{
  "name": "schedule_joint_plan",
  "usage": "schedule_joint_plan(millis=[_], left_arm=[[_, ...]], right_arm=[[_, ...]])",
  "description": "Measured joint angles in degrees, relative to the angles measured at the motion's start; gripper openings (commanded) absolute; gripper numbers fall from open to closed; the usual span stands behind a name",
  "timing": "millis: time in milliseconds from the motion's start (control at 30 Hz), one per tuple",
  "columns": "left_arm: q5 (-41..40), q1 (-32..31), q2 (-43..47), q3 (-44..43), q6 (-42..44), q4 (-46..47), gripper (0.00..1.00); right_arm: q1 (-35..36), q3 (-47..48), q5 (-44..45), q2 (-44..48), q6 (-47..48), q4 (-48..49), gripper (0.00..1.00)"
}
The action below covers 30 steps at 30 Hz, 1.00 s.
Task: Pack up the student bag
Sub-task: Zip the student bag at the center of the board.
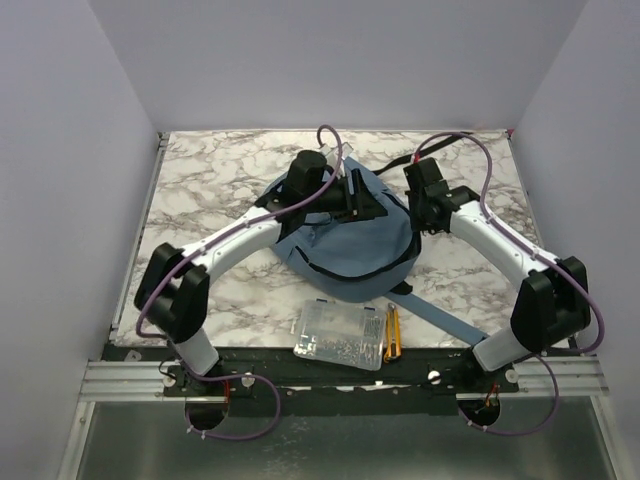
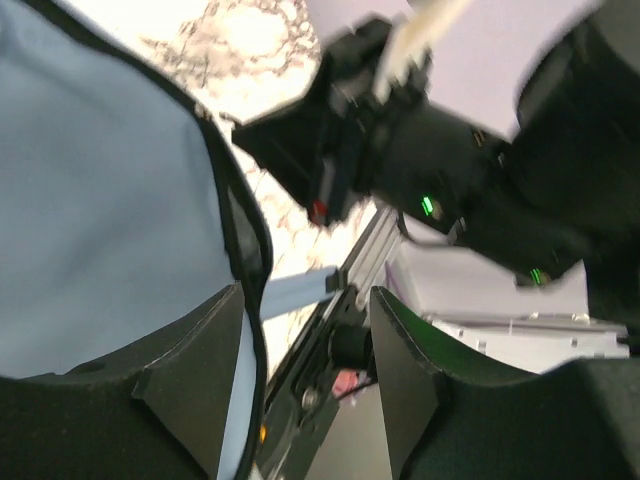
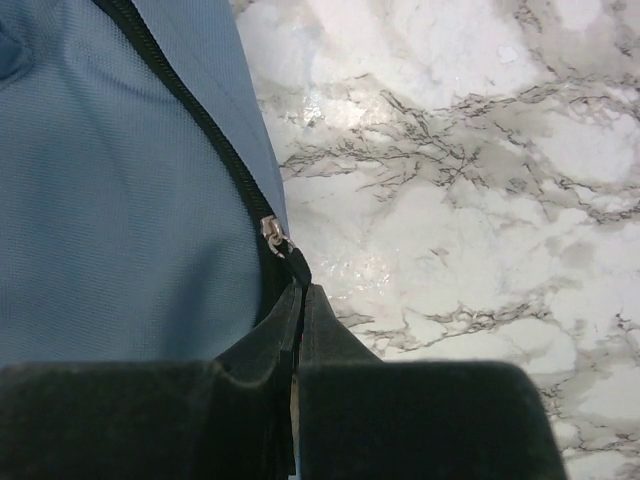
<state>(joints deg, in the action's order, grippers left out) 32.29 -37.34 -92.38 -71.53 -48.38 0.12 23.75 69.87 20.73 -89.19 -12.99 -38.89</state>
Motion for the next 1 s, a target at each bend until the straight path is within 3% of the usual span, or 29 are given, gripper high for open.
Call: schedule_joint_plan(millis=[167,300,533,800,1000], left_arm=[[1.5,-0.6,-13.0,-9.5,-4.4,6.4,0.44],[2.1,-0.6,-23.8,-16.5,-7.6,9.9,0.44],[1.6,-0.5,-33.6,-22.6,-11.0,10.4,0.39],[1.0,-0.5,-41.7,-32.7,-12.9,11.0,0.38],[1.3,-0.3,-42.7,-37.0,-10.9,9.7,0.5]], right_arm=[[0.0,-0.6,-0.5,3.3,-2.6,0.2,0.01],[0.0,-1.4,-1.9,3.8,-3.7,0.1,0.01],[0.0,-4.8,-7.7,8.9,-7.1,-2.4,0.01],[3.7,-10.9,-22.6,17.6,-13.6,-6.7,0.0],[3.9,-11.0,-29.5,19.7,-16.7,-6.1,0.0]])
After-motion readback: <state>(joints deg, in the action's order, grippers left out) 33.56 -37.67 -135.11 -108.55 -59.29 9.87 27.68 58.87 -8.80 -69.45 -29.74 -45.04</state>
